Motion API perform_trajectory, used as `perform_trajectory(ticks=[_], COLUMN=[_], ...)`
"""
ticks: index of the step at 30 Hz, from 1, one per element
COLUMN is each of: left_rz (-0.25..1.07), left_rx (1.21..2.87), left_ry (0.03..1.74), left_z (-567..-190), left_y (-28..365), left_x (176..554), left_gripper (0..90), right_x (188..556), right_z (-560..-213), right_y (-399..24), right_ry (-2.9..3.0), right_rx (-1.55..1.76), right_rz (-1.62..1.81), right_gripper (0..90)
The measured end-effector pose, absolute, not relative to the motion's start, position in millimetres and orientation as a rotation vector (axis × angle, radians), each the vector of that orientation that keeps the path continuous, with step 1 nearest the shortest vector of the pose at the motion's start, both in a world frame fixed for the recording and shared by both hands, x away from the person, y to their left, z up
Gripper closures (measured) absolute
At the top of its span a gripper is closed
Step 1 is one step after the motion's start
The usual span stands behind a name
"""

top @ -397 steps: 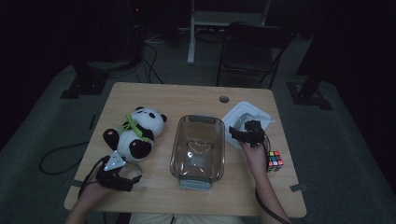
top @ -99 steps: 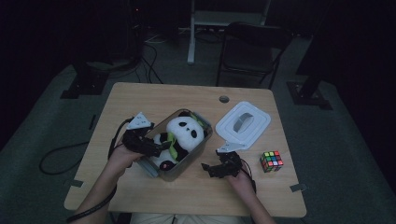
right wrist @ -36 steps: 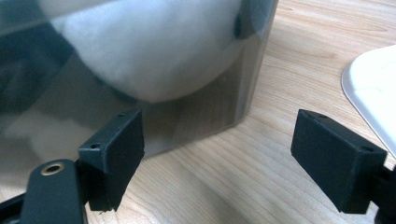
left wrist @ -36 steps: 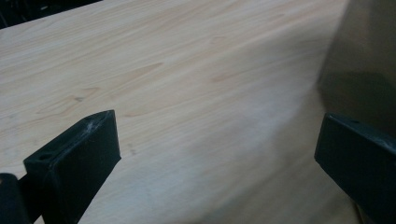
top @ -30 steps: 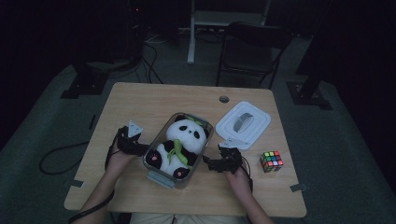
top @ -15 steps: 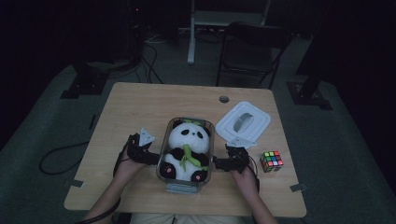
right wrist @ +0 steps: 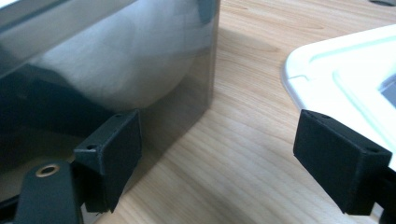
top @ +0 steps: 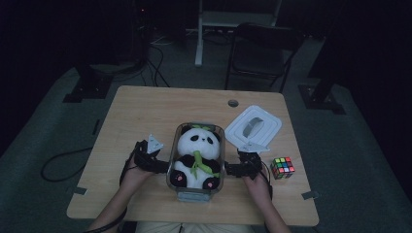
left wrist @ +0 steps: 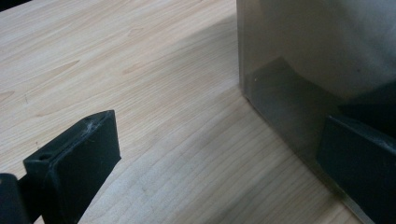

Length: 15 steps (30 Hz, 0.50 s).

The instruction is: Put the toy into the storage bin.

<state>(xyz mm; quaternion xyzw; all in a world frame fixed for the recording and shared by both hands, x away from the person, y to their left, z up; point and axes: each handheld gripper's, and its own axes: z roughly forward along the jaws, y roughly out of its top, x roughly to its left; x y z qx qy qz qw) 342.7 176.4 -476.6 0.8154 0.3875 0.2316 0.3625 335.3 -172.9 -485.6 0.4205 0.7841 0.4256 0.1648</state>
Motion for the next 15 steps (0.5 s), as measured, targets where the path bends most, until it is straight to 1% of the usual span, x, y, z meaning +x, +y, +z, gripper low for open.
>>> perform_trajectory(ticks=[8, 9, 11, 13, 15], left_rz=[0.622, 0.626, 0.631, 0.623, 0.627], left_rx=[2.058, 2.032, 2.001, 1.972, 1.969], left_ry=[1.021, 1.026, 1.014, 0.994, 0.988], left_z=[-460.8, -454.9, -447.9, -439.1, -435.7], left_y=[188.1, 192.7, 197.4, 200.8, 200.6], left_x=[341.3, 340.0, 338.0, 335.2, 333.8], left_gripper=[0.8, 0.7, 0.8, 0.8, 0.8], right_x=[335.1, 334.4, 333.9, 329.7, 328.0], right_z=[-475.2, -466.8, -464.1, -451.2, -446.6], right_y=[-178.8, -184.5, -186.1, -189.2, -189.1], right_ry=[2.212, 2.176, 2.166, 2.139, 2.132], right_rx=[1.192, 1.197, 1.200, 1.184, 1.173], right_rz=[1.212, 1.235, 1.255, 1.316, 1.333], right_gripper=[15.2, 15.3, 15.3, 15.3, 15.3])
